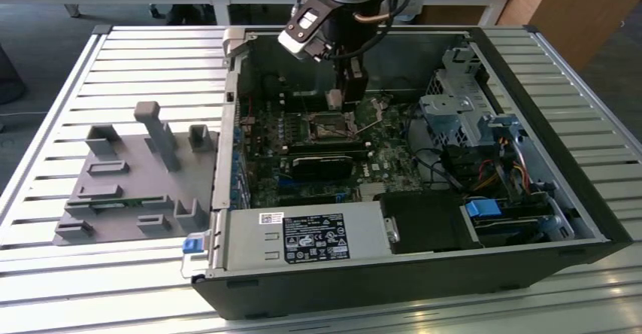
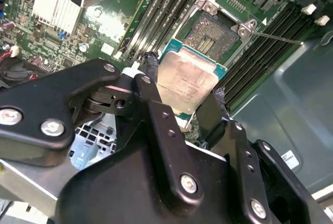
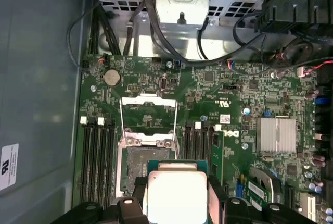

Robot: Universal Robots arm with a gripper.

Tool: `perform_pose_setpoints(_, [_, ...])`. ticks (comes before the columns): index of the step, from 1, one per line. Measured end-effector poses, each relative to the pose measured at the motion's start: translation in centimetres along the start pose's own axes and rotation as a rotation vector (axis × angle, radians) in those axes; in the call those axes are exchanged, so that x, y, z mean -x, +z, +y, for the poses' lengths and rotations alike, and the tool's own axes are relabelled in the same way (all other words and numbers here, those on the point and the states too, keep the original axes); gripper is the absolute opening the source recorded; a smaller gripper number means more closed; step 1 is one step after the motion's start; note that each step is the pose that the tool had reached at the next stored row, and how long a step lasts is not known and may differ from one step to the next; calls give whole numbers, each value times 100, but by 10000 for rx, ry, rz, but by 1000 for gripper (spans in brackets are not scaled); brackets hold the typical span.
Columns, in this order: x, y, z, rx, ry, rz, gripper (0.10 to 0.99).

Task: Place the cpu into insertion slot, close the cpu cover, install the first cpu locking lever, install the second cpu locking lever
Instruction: 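Place the cpu into insertion slot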

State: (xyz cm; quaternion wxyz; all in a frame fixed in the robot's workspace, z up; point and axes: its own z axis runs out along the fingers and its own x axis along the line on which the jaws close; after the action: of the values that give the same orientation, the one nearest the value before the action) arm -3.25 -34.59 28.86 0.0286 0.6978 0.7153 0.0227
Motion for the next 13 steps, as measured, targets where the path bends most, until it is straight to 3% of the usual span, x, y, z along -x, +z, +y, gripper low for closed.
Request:
perform_pose_setpoints(7, [-4, 60, -5, -4, 0, -4, 541])
perform_pose_setpoints(13, [-4, 68, -5, -5, -5, -75, 541])
